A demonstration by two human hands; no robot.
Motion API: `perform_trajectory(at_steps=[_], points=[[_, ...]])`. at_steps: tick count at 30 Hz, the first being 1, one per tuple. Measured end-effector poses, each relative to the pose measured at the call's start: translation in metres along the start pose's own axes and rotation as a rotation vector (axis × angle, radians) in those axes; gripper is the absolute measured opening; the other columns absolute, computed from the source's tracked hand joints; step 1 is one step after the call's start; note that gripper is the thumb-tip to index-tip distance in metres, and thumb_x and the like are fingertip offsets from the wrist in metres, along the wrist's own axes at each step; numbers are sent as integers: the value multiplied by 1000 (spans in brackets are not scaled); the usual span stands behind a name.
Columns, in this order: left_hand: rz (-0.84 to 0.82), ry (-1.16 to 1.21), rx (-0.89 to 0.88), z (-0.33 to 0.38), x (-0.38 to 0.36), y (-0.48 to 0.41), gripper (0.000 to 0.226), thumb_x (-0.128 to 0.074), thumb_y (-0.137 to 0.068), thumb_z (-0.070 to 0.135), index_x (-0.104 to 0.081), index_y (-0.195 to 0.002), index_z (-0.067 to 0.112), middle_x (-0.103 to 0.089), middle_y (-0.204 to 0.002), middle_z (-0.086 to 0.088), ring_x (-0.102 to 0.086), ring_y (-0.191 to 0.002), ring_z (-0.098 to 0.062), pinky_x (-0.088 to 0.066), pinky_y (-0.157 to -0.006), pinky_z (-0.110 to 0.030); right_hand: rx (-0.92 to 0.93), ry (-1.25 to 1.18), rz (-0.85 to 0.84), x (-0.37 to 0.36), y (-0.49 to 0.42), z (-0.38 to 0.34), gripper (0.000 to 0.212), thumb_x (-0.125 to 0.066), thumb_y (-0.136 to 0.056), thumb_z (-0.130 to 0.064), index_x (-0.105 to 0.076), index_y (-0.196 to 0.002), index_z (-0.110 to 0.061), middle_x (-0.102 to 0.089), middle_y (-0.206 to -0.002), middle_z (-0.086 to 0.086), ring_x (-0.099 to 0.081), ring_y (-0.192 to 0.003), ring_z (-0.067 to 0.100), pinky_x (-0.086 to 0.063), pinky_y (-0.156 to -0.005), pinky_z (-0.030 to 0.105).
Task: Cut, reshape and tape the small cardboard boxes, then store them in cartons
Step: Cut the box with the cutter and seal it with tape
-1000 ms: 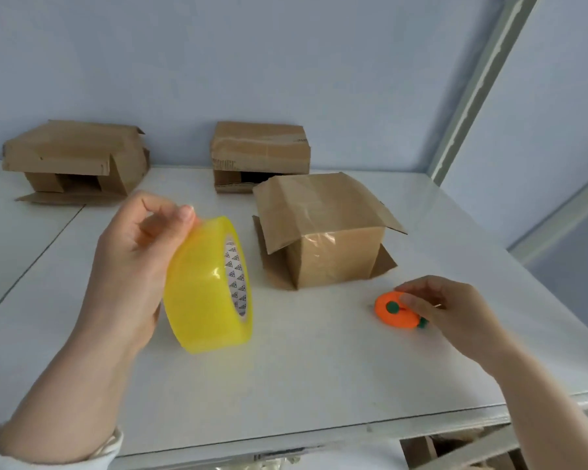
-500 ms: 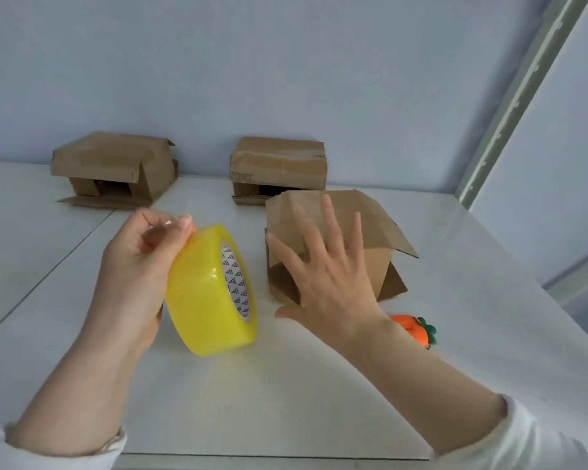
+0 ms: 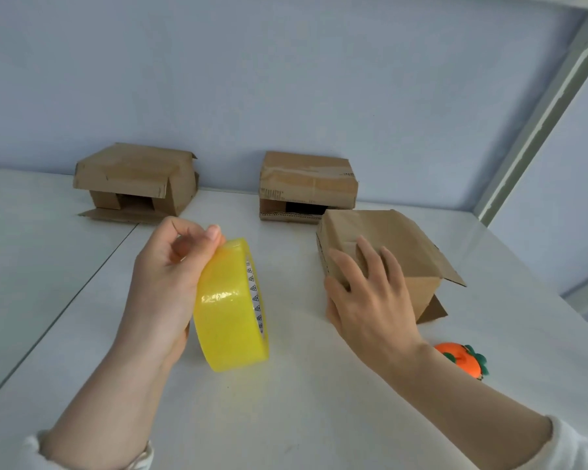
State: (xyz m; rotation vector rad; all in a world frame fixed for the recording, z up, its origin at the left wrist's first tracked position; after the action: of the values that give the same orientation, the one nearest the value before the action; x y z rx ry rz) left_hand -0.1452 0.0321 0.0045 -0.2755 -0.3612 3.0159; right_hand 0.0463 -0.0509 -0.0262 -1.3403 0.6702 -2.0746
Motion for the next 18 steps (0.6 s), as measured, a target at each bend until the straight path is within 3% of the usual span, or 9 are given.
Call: perform_trajectory(at_steps=[4,7,10,12,13,16,18], points=[[-1,-7,2,0,-1,1,17,-60,-86,21,-53,-71,18,-60,-64,13,-52,-59,-3,-42,-62,-25,52,29,-60,-1,-3,-6,9,-65,-66,1,-62,-69,-8,-65,-93,12,-58,-104,50,-48,-84,57],[1,-20,9,2,-3,2,17,-60,-87,22,-53,-72,17,-59,-61,14,-51,-57,-2,-41,-61,-26,176,89,-198,-3,-6,-5,5,-69,-71,-12,-66,-74,-9,-63,-100,13,-54,-107,53,-47,-85,58],[-1,-34,1,4,-4,3,17,-60,-87,22,-53,-72,17,-59,-61,15,-51,-57,-1,-41,-62,-26,329,163,-386,-1,-10,0,37,-71,-75,-40,-68,-106,-19,-55,-125,12,-43,-117,56,-41,-91,61],[-4,-42,-3,5,-5,4,16,-60,-87,22,-54,-73,17,-59,-61,15,-52,-58,-1,-42,-62,-26,402,168,-502,-3,-8,7,46,-62,-84,-38,-54,-127,-23,-40,-140,14,-31,-124,58,-36,-95,62],[-5,-46,-5,5,-6,5,16,-60,-87,22,-54,-74,17,-60,-62,15,-52,-58,-1,-42,-63,-26,413,155,-492,-2,-9,10,46,-66,-81,-35,-56,-124,-21,-42,-138,16,-33,-122,59,-38,-93,63],[-7,-54,-8,5,-7,6,15,-59,-87,22,-54,-74,16,-60,-63,14,-52,-58,-1,-42,-64,-26,407,179,-423,1,-7,15,32,-83,-59,-27,-70,-86,-15,-63,-110,13,-51,-105,58,-49,-79,59],[1,-55,-8,5,-6,6,16,-59,-88,22,-53,-74,16,-60,-63,15,-52,-60,-2,-42,-64,-26,431,162,-379,-3,-3,17,27,-84,-59,-25,-70,-78,-14,-65,-101,8,-54,-104,56,-51,-78,56]])
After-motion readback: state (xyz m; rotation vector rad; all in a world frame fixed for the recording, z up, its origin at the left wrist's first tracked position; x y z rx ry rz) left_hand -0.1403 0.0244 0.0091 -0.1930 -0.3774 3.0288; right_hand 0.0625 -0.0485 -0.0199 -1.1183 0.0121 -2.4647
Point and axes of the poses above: each hand's wrist, its own y-axis away from the middle knuckle, its own x-axis out of the back of the hand, z = x × y, the point moved 4 cm from there along -y, towards the middle knuckle
